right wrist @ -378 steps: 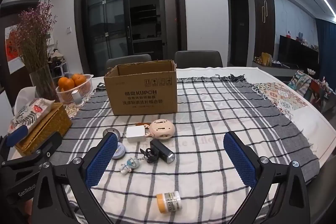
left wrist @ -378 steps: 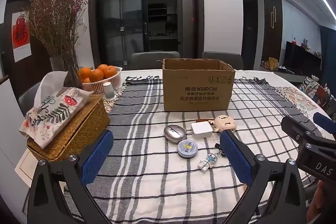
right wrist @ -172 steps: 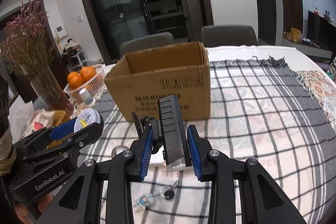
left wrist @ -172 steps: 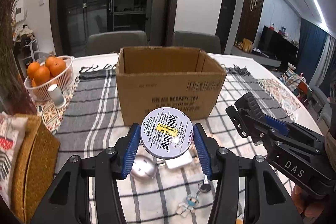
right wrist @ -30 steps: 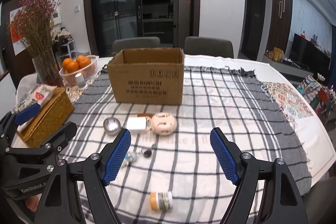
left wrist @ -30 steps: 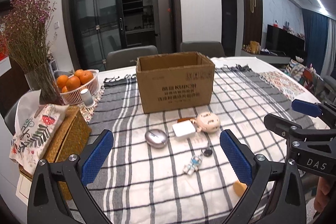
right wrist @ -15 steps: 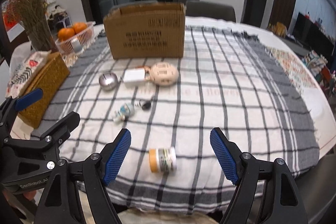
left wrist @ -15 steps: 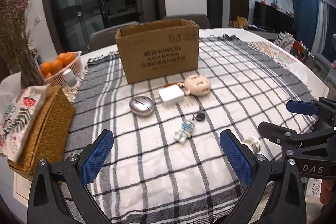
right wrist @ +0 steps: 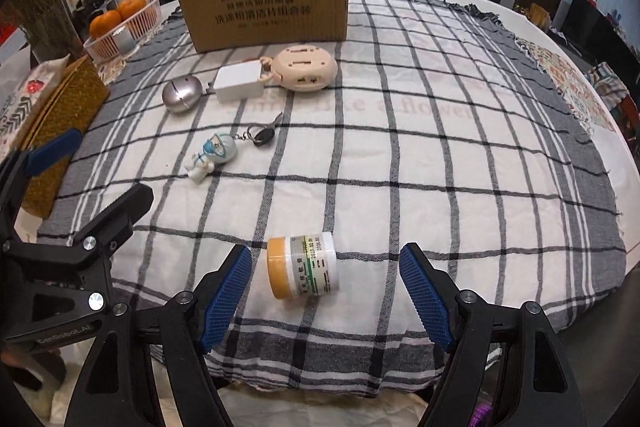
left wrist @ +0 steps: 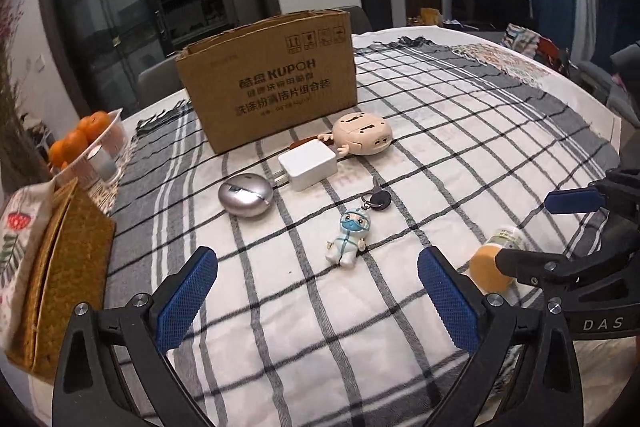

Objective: Organize rigid objects
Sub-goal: 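Grasp the white astronaut keychain figure with the left tool while the right tool grasps the orange-capped jar, then lift and carry the figure with the left tool while the right tool carries the jar toward the box, then lower the figure into the box with the left tool while the right tool lowers the jar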

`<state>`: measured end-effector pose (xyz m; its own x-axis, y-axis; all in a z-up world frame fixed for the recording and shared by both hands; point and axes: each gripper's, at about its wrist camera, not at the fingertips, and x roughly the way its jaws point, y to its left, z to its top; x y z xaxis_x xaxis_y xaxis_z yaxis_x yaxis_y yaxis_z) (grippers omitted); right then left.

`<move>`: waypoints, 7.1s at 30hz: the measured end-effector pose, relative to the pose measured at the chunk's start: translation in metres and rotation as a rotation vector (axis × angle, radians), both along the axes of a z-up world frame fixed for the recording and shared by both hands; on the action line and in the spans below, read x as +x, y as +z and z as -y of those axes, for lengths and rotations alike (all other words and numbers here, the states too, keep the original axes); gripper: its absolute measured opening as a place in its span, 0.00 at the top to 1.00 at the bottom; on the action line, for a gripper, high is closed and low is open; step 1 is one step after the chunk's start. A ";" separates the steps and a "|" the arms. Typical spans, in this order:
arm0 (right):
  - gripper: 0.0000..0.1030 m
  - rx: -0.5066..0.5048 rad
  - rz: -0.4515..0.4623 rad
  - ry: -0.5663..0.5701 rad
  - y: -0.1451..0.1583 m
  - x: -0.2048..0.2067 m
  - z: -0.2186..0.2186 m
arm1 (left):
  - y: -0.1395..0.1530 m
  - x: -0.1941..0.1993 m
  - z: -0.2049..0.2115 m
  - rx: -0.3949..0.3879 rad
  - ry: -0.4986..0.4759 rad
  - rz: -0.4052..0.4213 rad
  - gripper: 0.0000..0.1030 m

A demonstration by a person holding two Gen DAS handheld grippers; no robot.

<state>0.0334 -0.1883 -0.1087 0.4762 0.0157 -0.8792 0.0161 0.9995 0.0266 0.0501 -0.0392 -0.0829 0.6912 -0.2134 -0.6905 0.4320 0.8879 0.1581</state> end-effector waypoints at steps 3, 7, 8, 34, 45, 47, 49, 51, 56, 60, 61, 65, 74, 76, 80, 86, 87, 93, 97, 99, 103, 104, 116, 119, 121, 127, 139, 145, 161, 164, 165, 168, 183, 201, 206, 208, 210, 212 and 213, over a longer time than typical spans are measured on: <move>0.27 0.006 -0.032 0.004 -0.007 0.004 -0.001 | -0.006 0.006 0.004 0.013 -0.037 0.006 0.05; 0.28 0.012 -0.055 0.014 -0.013 0.007 -0.003 | -0.013 0.014 0.010 0.024 -0.087 0.005 0.06; 0.28 0.011 -0.056 0.016 -0.014 0.008 -0.004 | -0.014 0.016 0.011 0.021 -0.098 0.002 0.06; 0.59 0.088 -0.133 0.001 -0.034 0.028 0.002 | -0.052 0.064 0.046 0.011 -0.202 -0.146 0.48; 0.59 0.117 -0.104 -0.022 -0.033 0.034 0.010 | -0.057 0.070 0.042 -0.033 -0.159 -0.219 0.73; 0.59 0.126 -0.095 -0.022 -0.032 0.035 0.011 | -0.054 0.069 0.039 -0.055 -0.149 -0.231 0.73; 0.59 0.135 -0.079 -0.018 -0.029 0.036 0.012 | -0.050 0.067 0.036 -0.073 -0.138 -0.245 0.73; 0.59 0.140 -0.060 -0.012 -0.025 0.037 0.011 | -0.046 0.065 0.033 -0.089 -0.122 -0.254 0.73; 0.60 0.152 -0.026 -0.003 -0.019 0.041 0.013 | -0.034 0.065 0.022 -0.116 -0.074 -0.252 0.73; 0.60 0.160 0.014 0.011 -0.010 0.048 0.013 | -0.022 0.066 0.013 -0.141 -0.025 -0.245 0.74; 0.60 0.162 0.020 0.014 -0.008 0.048 0.013 | -0.019 0.066 0.011 -0.150 -0.015 -0.245 0.74; 0.60 0.167 0.061 0.028 0.002 0.054 0.010 | -0.008 0.068 0.003 -0.173 0.027 -0.239 0.74; 0.60 0.177 0.141 0.067 0.028 0.067 0.003 | 0.022 0.067 -0.012 -0.217 0.088 -0.189 0.74; 0.60 0.181 0.153 0.078 0.033 0.068 0.001 | 0.028 0.066 -0.016 -0.226 0.100 -0.173 0.74; 0.60 0.179 0.182 0.098 0.045 0.070 -0.005 | 0.039 0.065 -0.022 -0.241 0.113 -0.148 0.74; 0.59 0.164 0.232 0.112 0.063 0.071 -0.012 | 0.053 0.066 -0.028 -0.258 0.125 -0.113 0.74; 0.60 0.163 0.238 0.114 0.065 0.071 -0.012 | 0.055 0.067 -0.029 -0.261 0.125 -0.106 0.73; 0.60 0.160 0.280 0.116 0.078 0.075 -0.015 | 0.069 0.069 -0.032 -0.273 0.129 -0.062 0.73; 0.60 0.161 0.308 0.116 0.085 0.077 -0.016 | 0.078 0.072 -0.034 -0.280 0.132 -0.039 0.73; 0.59 0.162 0.327 0.115 0.090 0.079 -0.016 | 0.083 0.074 -0.034 -0.283 0.132 -0.025 0.73; 0.59 0.168 0.348 0.113 0.097 0.083 -0.016 | 0.092 0.078 -0.035 -0.287 0.136 0.002 0.73; 0.59 0.170 0.354 0.112 0.099 0.084 -0.016 | 0.095 0.080 -0.035 -0.290 0.134 0.008 0.73; 0.59 0.187 0.412 0.096 0.115 0.104 -0.015 | 0.108 0.099 -0.040 -0.327 0.147 0.030 0.73; 0.59 0.192 0.420 0.095 0.117 0.111 -0.016 | 0.108 0.105 -0.041 -0.323 0.157 0.033 0.73; 0.59 0.195 0.425 0.094 0.119 0.115 -0.016 | 0.109 0.111 -0.041 -0.313 0.164 0.038 0.74; 0.59 0.197 0.434 0.095 0.123 0.133 -0.017 | 0.113 0.127 -0.041 -0.310 0.174 0.049 0.74; 0.59 0.213 0.470 0.080 0.135 0.167 -0.010 | 0.132 0.164 -0.034 -0.293 0.164 0.094 0.73; 0.59 0.225 0.479 0.079 0.143 0.184 -0.008 | 0.144 0.180 -0.029 -0.296 0.148 0.105 0.73; 0.59 0.203 0.460 0.090 0.154 0.230 -0.005 | 0.155 0.224 -0.020 -0.285 0.156 0.087 0.73; 0.59 0.198 0.450 0.095 0.155 0.238 -0.006 | 0.155 0.234 -0.020 -0.301 0.157 0.069 0.73; 0.59 0.204 0.439 0.097 0.155 0.241 -0.005 | 0.155 0.237 -0.020 -0.307 0.155 0.062 0.74; 0.59 0.213 0.413 0.104 0.155 0.252 -0.005 | 0.155 0.248 -0.020 -0.314 0.154 0.043 0.73; 0.59 0.193 0.232 0.136 0.135 0.304 -0.003 | 0.134 0.295 -0.012 -0.267 0.144 -0.079 0.73; 0.59 0.114 0.057 0.219 0.093 0.336 -0.020 | 0.082 0.322 -0.013 -0.216 0.178 -0.244 0.74; 0.59 0.100 0.025 0.249 0.085 0.342 -0.026 | 0.072 0.325 -0.014 -0.202 0.181 -0.272 0.73; 0.59 0.092 0.015 0.255 0.082 0.343 -0.028 | 0.068 0.327 -0.014 -0.204 0.185 -0.289 0.73; 0.59 0.094 0.006 0.259 0.080 0.345 -0.029 | 0.064 0.328 -0.015 -0.207 0.188 -0.304 0.73; 0.59 0.095 -0.007 0.265 0.076 0.347 -0.030 | 0.062 0.329 -0.015 -0.206 0.194 -0.310 0.73; 0.59 0.096 -0.011 0.265 0.074 0.348 -0.030 | 0.062 0.328 -0.015 -0.204 0.196 -0.306 0.73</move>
